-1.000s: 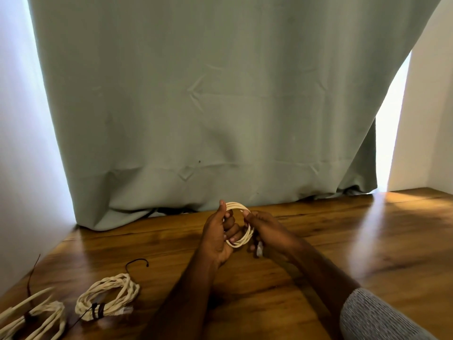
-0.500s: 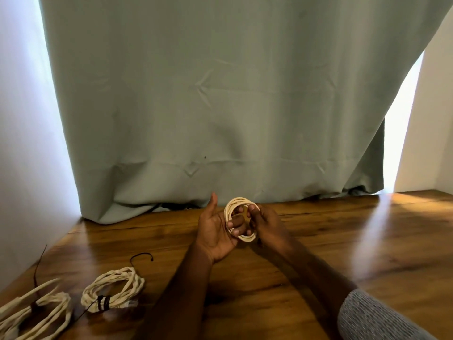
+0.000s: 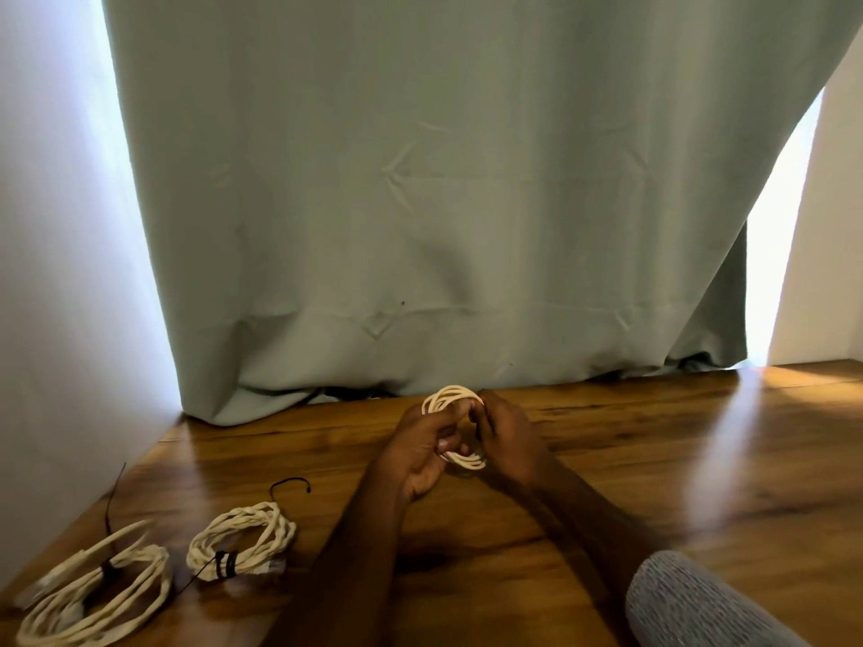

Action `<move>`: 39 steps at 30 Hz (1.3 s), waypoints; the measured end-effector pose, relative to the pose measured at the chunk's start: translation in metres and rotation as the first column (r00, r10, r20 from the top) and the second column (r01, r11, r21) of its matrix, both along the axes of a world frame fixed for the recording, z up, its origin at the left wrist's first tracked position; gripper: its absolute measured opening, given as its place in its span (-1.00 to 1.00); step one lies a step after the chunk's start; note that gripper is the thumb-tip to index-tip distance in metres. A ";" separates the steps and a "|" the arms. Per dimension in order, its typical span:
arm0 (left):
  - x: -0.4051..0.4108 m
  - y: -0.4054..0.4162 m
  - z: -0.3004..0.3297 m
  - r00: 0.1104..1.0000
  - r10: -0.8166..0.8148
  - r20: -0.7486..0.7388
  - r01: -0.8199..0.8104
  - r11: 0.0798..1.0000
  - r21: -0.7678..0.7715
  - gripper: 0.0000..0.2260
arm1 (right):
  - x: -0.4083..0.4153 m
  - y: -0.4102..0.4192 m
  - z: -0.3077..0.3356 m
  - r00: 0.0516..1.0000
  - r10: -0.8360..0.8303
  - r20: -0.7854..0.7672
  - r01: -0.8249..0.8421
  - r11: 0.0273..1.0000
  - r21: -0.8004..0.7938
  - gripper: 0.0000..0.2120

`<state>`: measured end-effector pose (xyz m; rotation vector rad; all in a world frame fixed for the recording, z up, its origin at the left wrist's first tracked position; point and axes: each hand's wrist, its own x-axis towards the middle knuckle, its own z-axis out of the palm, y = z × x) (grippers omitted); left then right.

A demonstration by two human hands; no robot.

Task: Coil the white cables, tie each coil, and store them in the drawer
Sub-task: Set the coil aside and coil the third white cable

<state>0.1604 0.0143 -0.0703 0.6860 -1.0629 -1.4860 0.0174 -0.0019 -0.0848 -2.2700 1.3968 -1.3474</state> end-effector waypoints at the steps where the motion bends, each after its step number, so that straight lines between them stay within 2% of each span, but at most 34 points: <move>1: -0.003 0.003 0.002 0.994 0.109 0.027 -0.110 0.994 0.015 -0.87 | 0.003 0.003 0.000 1.000 0.005 -0.001 -0.005 1.000 0.002 -0.74; 3: 0.002 0.010 0.006 0.973 0.228 0.013 -0.229 0.972 0.058 -0.74 | 0.012 0.011 0.002 0.999 0.051 0.004 -0.051 0.999 0.003 -0.78; 5: 0.016 0.018 0.005 0.963 0.262 -0.060 -0.250 0.955 0.162 -0.55 | 0.026 0.019 0.003 0.992 0.123 0.009 -0.123 0.992 -0.011 -0.76; 7: 0.033 0.023 0.005 0.934 0.346 -0.091 -0.316 0.917 0.243 -0.45 | 0.044 0.028 0.002 0.981 0.191 -0.009 -0.192 0.981 -0.025 -0.73; 9: 0.052 0.029 0.003 0.890 0.455 -0.024 -0.435 0.865 0.250 -0.49 | 0.063 0.035 0.001 0.964 0.264 0.006 -0.264 0.964 -0.025 -0.78; 13: 0.093 0.052 0.014 0.831 0.555 0.028 -0.550 0.814 0.187 -0.81 | 0.099 0.050 0.008 0.907 0.401 0.128 -0.399 0.916 -0.047 -0.85; 15: 0.109 0.061 0.021 0.789 0.614 0.021 -0.610 0.778 0.148 -0.80 | 0.115 0.055 0.013 0.861 0.461 0.216 -0.473 0.881 0.003 -0.87; 18: 0.128 0.071 0.031 0.702 0.711 -0.041 -0.704 0.701 0.114 -0.75 | 0.135 0.063 0.016 0.813 0.509 0.283 -0.546 0.835 0.065 -0.76; 21: 0.148 0.073 0.033 0.649 0.756 -0.087 -0.738 0.653 0.171 -0.71 | 0.144 0.065 0.013 0.784 0.464 0.412 -0.569 0.803 0.179 -0.71; 23: 0.160 0.074 0.032 0.623 0.766 -0.160 -0.726 0.642 0.248 -0.72 | 0.148 0.056 0.008 0.823 0.334 0.459 -0.468 0.857 0.216 -0.69; 24: 0.164 0.074 0.032 0.599 0.782 -0.173 -0.731 0.622 0.279 -0.74 | 0.147 0.048 0.003 0.874 0.271 0.403 -0.379 0.899 0.218 -0.71; 26: 0.166 0.073 0.029 0.547 0.820 -0.169 -0.756 0.571 0.320 -0.75 | 0.145 0.036 -0.004 0.961 0.239 0.141 -0.265 0.940 0.216 -0.78; 27: 0.166 0.072 0.028 0.526 0.833 -0.171 -0.764 0.551 0.335 -0.75 | 0.144 0.032 -0.006 0.963 0.270 0.005 -0.264 0.937 0.227 -0.77; 29: 0.163 0.068 0.027 0.498 0.848 -0.180 -0.772 0.528 0.353 -0.74 | 0.145 0.030 -0.008 0.918 0.358 -0.169 -0.314 0.919 0.240 -0.72; 33: 0.160 0.067 0.029 0.451 0.876 -0.168 -0.792 0.480 0.378 -0.78 | 0.155 0.027 -0.005 0.861 0.409 -0.303 -0.353 0.909 0.224 -0.80; 36: 0.162 0.069 0.028 0.447 0.869 -0.212 -0.777 0.495 0.388 -0.78 | 0.160 0.021 -0.003 0.821 0.424 -0.383 -0.374 0.905 0.200 -0.83; 39: 0.161 0.067 0.026 0.452 0.866 -0.213 -0.776 0.500 0.386 -0.79 | 0.161 0.016 -0.003 0.849 0.381 -0.366 -0.312 0.921 0.235 -0.88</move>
